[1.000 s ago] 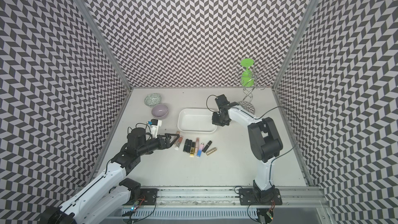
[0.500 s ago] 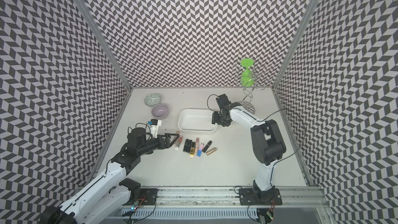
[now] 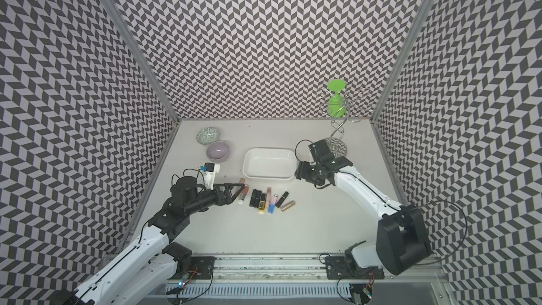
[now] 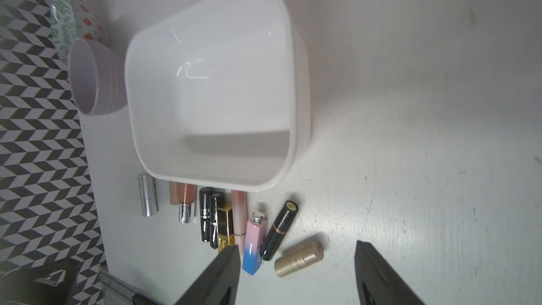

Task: Put the lipstick into the storage box
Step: Place the storage box at the center of the board, then pick up the lipstick at the center of the board.

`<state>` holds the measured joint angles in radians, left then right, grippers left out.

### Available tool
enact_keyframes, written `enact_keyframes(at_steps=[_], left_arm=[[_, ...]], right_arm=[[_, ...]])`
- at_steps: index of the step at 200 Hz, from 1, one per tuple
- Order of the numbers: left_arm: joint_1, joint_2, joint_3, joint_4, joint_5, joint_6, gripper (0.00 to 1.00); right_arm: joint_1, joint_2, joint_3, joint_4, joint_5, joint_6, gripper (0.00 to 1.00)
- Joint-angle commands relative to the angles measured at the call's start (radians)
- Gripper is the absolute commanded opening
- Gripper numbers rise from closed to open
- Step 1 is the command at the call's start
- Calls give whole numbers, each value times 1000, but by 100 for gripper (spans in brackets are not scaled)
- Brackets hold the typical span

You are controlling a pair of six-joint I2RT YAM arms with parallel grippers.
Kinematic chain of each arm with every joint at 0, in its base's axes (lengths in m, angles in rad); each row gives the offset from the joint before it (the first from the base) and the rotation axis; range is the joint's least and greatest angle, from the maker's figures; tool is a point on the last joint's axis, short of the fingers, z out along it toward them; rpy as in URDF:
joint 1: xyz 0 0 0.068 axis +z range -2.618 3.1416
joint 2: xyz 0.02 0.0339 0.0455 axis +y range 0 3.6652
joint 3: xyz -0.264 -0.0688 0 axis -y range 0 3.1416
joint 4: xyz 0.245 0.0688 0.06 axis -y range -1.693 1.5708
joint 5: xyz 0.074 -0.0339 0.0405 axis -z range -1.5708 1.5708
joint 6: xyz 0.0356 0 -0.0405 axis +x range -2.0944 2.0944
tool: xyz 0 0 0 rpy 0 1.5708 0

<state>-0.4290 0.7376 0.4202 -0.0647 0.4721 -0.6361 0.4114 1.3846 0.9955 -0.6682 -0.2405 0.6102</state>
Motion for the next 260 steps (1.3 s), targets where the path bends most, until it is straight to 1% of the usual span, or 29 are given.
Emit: enact_keyframes(at_steps=[1, 15, 27, 45, 70, 99, 113, 124, 131, 134, 146, 167, 185, 198, 226, 260], left_arm=[[-31, -18, -23, -5, -17, -13, 99], [-43, -20, -22, -13, -20, -9, 99], [-48, -26, -20, -19, -24, -7, 99], [-50, -34, -20, -24, -28, -5, 99], [-51, -39, -6, -32, -36, 7, 99], [-50, -37, 18, -52, -46, 32, 99], [-50, -39, 26, -59, -53, 45, 99], [-50, -43, 29, -61, -56, 54, 99], [-50, -44, 31, -58, -58, 60, 99], [-51, -44, 32, -59, -58, 63, 99], [-50, -47, 39, -56, -63, 76, 99], [-50, -50, 56, -70, -78, 111, 99], [-50, -56, 58, -72, -82, 139, 99], [-51, -63, 58, -71, -84, 158, 99], [-50, -70, 53, -59, -92, 181, 99], [-51, -75, 32, -20, -93, 185, 99]], right_arm=[[12, -59, -60, 25, -49, -2, 67], [15, -76, -95, 36, -94, -63, 67], [25, -74, -110, 46, -153, -151, 67], [64, -40, -93, 26, -198, -299, 67], [125, -16, -16, -32, -122, -484, 67], [167, -70, 32, -1, -158, -726, 69], [182, -94, 29, 13, -153, -879, 70], [191, -104, 11, -3, -185, -1044, 70], [206, -108, -9, 0, -154, -1116, 70], [214, -109, -17, 2, -122, -1141, 70], [240, -109, -58, 17, -8, -1220, 70], [285, -116, -148, 53, 125, -1357, 70], [309, -137, -229, 132, 217, -1395, 70], [310, -152, -276, 187, 243, -1428, 70], [310, -168, -320, 249, 219, -1474, 69], [310, -124, -340, 294, 166, -1497, 69]])
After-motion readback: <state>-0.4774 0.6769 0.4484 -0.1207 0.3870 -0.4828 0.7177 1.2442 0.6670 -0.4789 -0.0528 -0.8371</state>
